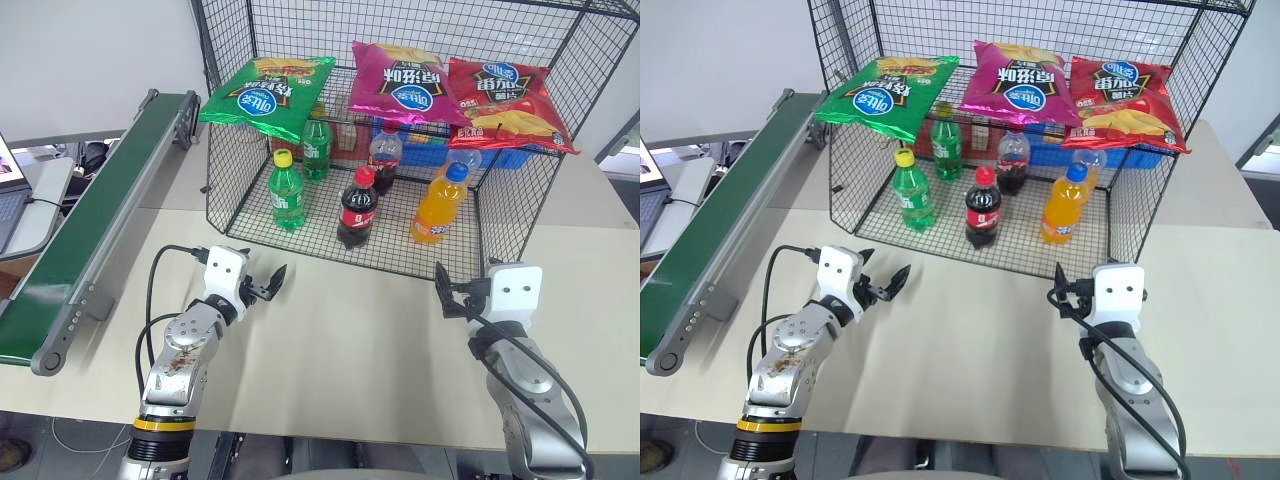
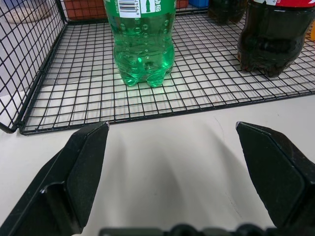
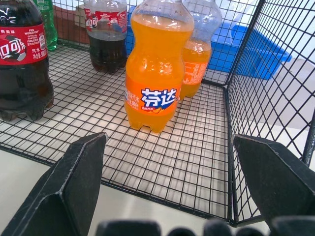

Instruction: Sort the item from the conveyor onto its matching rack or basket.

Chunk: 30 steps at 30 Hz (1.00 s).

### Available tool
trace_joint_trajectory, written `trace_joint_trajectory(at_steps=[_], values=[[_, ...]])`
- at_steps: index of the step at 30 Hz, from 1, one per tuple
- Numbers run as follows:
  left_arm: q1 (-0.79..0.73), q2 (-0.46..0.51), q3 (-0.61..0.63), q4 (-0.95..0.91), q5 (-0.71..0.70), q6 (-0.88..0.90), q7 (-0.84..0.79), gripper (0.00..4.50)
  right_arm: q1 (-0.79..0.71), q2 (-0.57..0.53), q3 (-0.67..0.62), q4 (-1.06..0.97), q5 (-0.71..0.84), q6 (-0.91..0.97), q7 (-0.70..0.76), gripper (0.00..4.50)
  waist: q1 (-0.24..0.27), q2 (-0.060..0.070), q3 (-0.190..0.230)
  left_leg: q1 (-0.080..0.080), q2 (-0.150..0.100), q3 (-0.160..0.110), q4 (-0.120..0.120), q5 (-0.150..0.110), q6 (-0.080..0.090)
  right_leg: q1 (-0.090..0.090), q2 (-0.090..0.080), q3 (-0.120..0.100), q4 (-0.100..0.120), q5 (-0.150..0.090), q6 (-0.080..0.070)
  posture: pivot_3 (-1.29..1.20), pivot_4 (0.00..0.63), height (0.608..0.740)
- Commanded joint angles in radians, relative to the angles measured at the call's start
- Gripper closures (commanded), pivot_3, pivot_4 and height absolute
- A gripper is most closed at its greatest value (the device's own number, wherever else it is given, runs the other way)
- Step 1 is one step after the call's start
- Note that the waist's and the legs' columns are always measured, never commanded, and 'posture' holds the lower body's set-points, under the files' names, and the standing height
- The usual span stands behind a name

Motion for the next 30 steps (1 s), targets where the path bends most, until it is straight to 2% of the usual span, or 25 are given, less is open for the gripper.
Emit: trace_joint_trajectory(at_steps=[1,13,30], values=[[0.016,0.022,0.010,-0.059,-0.017,-0.005,-0.021,0.10,-0.005,0.005,-0.003,-0.022,-0.007,-0.034,0.008,0.00,0.000,0.000,0.000,0.000,0.000,0.000,0.000,0.000,0.000,0.000,0.000,0.000,0.000,0.000,0.000,0.00,0.150,0.740],[0.057,0.034,0.015,-0.085,-0.021,-0.014,-0.034,0.10,0.008,0.018,0.007,-0.026,-0.019,-0.038,0.021,0.00,-0.004,0.000,0.000,0.000,0.000,0.000,0.000,0.000,0.000,0.000,0.000,0.000,0.000,0.000,0.000,0.00,0.150,0.740],[0.018,0.033,0.020,-0.048,-0.021,-0.021,-0.035,0.10,-0.010,0.017,-0.004,-0.021,-0.027,-0.032,0.022,0.00,-0.004,0.000,0.000,0.000,0.000,0.000,0.000,0.000,0.000,0.000,0.000,0.000,0.000,0.000,0.000,0.00,0.150,0.740]])
